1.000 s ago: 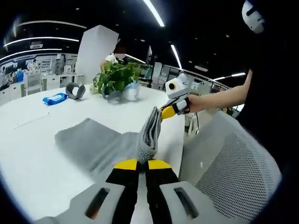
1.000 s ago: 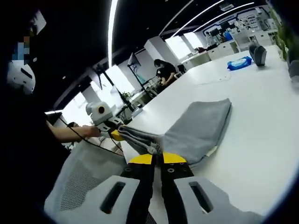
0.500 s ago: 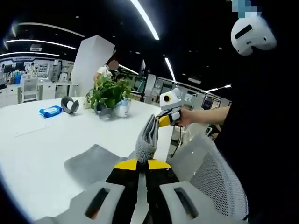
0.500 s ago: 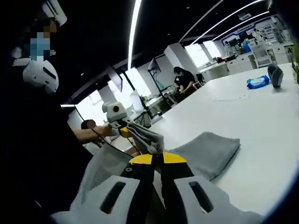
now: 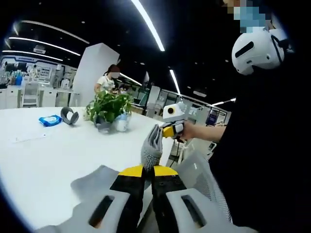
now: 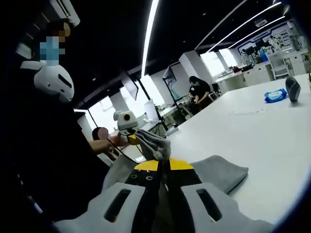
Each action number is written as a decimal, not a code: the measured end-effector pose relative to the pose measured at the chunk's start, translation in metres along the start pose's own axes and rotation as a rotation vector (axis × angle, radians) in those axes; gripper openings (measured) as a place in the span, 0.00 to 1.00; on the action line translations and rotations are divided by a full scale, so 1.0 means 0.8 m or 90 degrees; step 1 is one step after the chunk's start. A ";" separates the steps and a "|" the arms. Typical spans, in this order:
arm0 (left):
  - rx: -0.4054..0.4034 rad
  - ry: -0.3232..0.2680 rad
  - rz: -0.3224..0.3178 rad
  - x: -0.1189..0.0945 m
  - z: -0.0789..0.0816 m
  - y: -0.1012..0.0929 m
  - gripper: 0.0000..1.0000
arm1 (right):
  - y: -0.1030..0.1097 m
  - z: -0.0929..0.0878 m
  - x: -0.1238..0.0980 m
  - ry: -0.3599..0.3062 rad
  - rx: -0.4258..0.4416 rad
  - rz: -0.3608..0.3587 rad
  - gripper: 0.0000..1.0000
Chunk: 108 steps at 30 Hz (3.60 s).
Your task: Fold the towel on the table until its edges align and the towel forms a compact rectangular stack.
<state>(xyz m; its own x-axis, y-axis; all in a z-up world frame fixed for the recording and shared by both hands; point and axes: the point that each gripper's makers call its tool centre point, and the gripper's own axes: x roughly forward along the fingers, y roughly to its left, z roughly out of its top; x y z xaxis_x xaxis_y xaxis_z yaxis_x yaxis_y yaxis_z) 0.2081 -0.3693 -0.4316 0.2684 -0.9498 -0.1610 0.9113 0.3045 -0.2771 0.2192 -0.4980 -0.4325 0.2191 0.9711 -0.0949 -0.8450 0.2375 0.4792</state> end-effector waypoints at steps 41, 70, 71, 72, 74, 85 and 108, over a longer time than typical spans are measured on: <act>-0.263 0.166 0.193 0.070 -0.155 0.228 0.05 | -0.240 -0.115 0.046 0.092 0.267 -0.229 0.02; 0.060 0.212 0.265 0.057 -0.137 0.204 0.24 | -0.177 -0.108 0.040 0.285 -0.228 -0.305 0.14; 0.082 0.225 0.256 0.056 -0.140 0.196 0.24 | -0.171 -0.112 0.041 0.287 -0.218 -0.300 0.16; 0.086 0.231 0.250 0.058 -0.144 0.192 0.25 | -0.153 -0.124 0.044 0.290 -0.193 -0.280 0.17; 0.081 0.248 0.243 0.063 -0.155 0.184 0.29 | -0.139 -0.138 0.048 0.298 -0.181 -0.265 0.17; 0.123 0.319 0.227 0.066 -0.200 0.191 0.31 | -0.155 -0.207 0.042 0.442 -0.207 -0.235 0.25; 0.179 0.389 0.175 0.065 -0.212 0.156 0.33 | -0.160 -0.202 0.061 0.440 -0.238 -0.230 0.29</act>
<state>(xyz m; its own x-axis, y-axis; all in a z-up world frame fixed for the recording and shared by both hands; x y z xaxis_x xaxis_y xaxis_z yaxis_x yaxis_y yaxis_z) 0.2826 -0.3682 -0.6354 0.3520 -0.6060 -0.7134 0.9036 0.4189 0.0900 0.2589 -0.4772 -0.6394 0.2618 0.6028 -0.7537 -0.9125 0.4089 0.0101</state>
